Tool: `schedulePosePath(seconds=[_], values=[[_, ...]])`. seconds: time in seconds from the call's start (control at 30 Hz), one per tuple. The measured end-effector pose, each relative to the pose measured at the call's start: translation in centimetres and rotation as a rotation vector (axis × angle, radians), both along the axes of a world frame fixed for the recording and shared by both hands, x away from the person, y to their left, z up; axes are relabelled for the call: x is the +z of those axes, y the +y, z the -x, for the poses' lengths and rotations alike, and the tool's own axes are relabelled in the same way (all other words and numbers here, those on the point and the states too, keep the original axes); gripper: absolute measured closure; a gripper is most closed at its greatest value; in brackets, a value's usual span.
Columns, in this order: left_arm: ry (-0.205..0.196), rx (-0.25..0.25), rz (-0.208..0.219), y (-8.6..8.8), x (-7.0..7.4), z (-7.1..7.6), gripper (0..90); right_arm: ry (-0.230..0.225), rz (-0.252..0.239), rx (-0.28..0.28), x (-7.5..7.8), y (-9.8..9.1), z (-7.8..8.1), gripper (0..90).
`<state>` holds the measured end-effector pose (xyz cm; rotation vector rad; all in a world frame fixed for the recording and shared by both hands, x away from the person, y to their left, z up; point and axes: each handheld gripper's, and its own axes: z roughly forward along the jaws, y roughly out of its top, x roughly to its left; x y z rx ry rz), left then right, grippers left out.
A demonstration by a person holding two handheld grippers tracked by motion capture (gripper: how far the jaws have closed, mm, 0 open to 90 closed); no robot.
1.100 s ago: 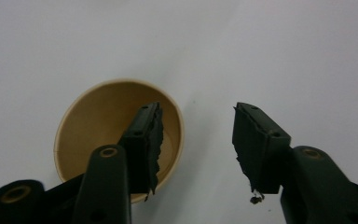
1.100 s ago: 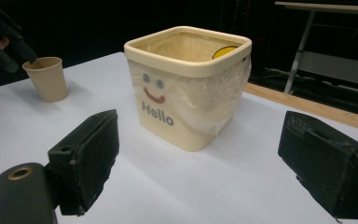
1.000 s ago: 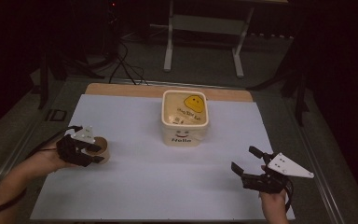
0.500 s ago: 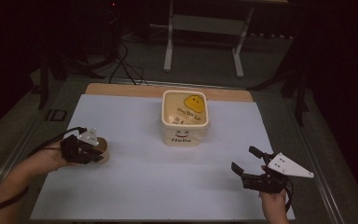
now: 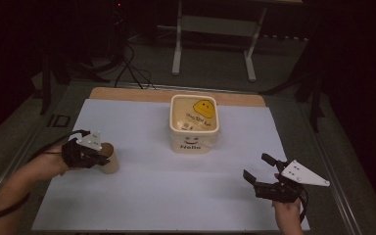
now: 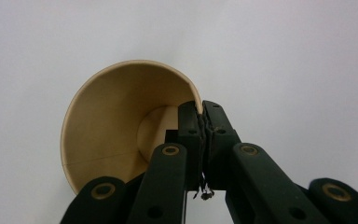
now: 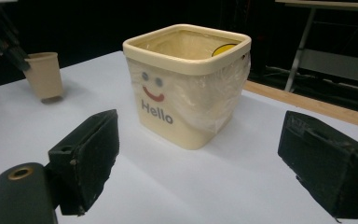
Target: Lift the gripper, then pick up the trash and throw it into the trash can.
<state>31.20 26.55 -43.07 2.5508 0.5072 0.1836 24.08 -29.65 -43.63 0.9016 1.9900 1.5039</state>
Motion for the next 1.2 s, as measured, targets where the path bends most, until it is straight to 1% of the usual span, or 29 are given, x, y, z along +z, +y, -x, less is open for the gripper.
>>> schedulePosePath(seconds=[0.03, 0.07, 0.1, 0.13, 0.17, 0.23, 0.27, 0.3, 0.37, 0.4, 0.43, 0.5, 0.57, 0.63, 0.67, 0.7, 0.77, 0.8, 0.83, 0.87, 0.9, 0.97, 1.0, 1.03, 1.07, 1.1, 1.13, 1.17, 1.2], values=[[-0.001, 0.009, 0.0, 0.0, 0.3, 0.0, 88.7, 0.001, 0.0, 0.001, 0.0, 0.0, 0.0, 12.5], [0.007, 0.014, 0.024, 0.0, 1.1, 0.0, 88.8, 0.001, 0.001, 0.0, 0.0, 0.0, 0.0, 12.4], [0.007, 0.014, 0.024, 0.0, 1.1, 0.0, 89.0, 0.001, 0.001, 0.0, 0.0, 0.0, 0.0, 12.4], [0.015, 0.021, 0.052, 0.1, 1.9, -0.1, 89.0, 0.003, 0.0, 0.0, 0.0, 0.0, 0.0, 12.5], [0.015, 0.021, 0.052, 0.1, 1.9, -0.1, 89.1, 0.003, 0.0, 0.0, 0.0, 0.0, 0.0, 12.5], [-0.002, 0.021, 0.068, 0.0, 2.7, 0.0, 89.1, 0.005, -0.001, -0.001, 0.0, 0.0, 0.0, 12.5], [-0.009, 0.008, 0.08, -0.3, 3.5, 0.1, 89.1, 0.007, -0.002, -0.002, 0.0, 0.0, 0.0, 12.5], [-0.009, 0.008, 0.08, -0.3, 3.5, 0.1, 89.1, 0.007, -0.002, -0.002, 0.0, 0.0, 0.0, 12.5], [-0.001, -0.006, 0.092, -0.7, 4.3, 0.2, 89.1, 0.007, -0.003, -0.003, 0.0, 0.0, 0.0, 12.5], [-0.015, -0.009, 0.09, -0.9, 4.6, 0.2, 89.1, 0.007, -0.004, -0.004, 0.0, -0.1, 0.0, 12.5], [-0.001, -0.015, 0.09, -1.1, 5.0, 0.2, 89.1, 0.007, -0.004, -0.004, 0.0, -0.1, 0.0, 12.5], [-0.007, -0.019, 0.087, -1.3, 5.3, 0.3, 89.1, 0.009, -0.007, -0.004, 0.0, -0.1, 0.0, 12.5], [0.004, -0.037, 0.1, -2.2, 6.6, 0.4, 89.1, 0.008, -0.009, 0.0, 0.0, -0.1, 0.0, 12.5], [0.005, -0.039, 0.108, -2.5, 7.1, 0.5, 89.1, 0.007, -0.005, -0.001, 0.0, -0.1, 0.0, 12.5], [0.014, -0.04, 0.114, -2.6, 7.4, 0.5, 89.1, 0.008, -0.005, 0.001, 0.0, -0.1, 0.0, 12.5], [0.012, -0.04, 0.111, -2.8, 7.7, 0.5, 89.1, 0.008, -0.007, 0.0, -0.1, -0.1, 0.0, 12.5], [0.012, -0.04, 0.111, -2.8, 7.7, 0.5, 89.1, 0.009, -0.009, 0.001, -0.1, -0.1, 0.0, 12.5], [0.023, -0.049, 0.106, -3.1, 8.2, 0.4, 89.1, 0.009, -0.009, 0.001, -0.1, -0.1, 0.0, 12.5], [0.022, -0.047, 0.104, -3.3, 8.4, 0.5, 89.1, 0.007, -0.009, 0.001, 0.0, -0.1, 0.0, 12.5], [0.032, -0.055, 0.104, -3.4, 8.6, 0.4, 89.1, 0.008, -0.009, 0.002, 0.0, -0.1, 0.0, 12.5], [0.022, -0.057, 0.105, -3.6, 8.9, 0.5, 89.1, 0.008, -0.01, 0.002, 0.0, 0.0, -0.1, 12.5], [0.029, -0.065, 0.097, -3.9, 9.3, 0.4, 89.1, 0.009, -0.009, 0.002, 0.0, 0.0, 0.0, 12.5], [0.018, -0.066, 0.095, -4.0, 9.5, 0.4, 89.1, 0.008, -0.009, 0.002, -0.1, 0.0, 0.0, 12.4], [0.028, -0.071, 0.092, -4.2, 9.7, 0.4, 89.1, 0.007, -0.009, 0.002, -0.1, 0.0, -0.1, 12.5], [0.018, -0.075, 0.082, -4.3, 9.9, 0.4, 89.1, 0.009, -0.01, 0.002, -0.1, 0.0, -0.1, 12.5], [0.014, -0.075, 0.084, -4.5, 10.2, 0.5, 89.1, 0.01, -0.011, 0.001, -0.1, 0.0, -0.1, 12.5], [0.02, -0.074, 0.074, -4.7, 10.4, 0.4, 89.1, 0.01, -0.011, 0.001, -0.1, 0.0, -0.1, 12.5], [0.016, -0.079, 0.063, -4.8, 10.6, 0.4, 89.1, 0.011, -0.011, 0.002, -0.1, 0.0, -0.1, 12.5], [0.021, -0.079, 0.067, -5.0, 10.9, 0.3, 89.1, 0.01, -0.011, 0.002, -0.1, 0.0, -0.1, 12.5]])
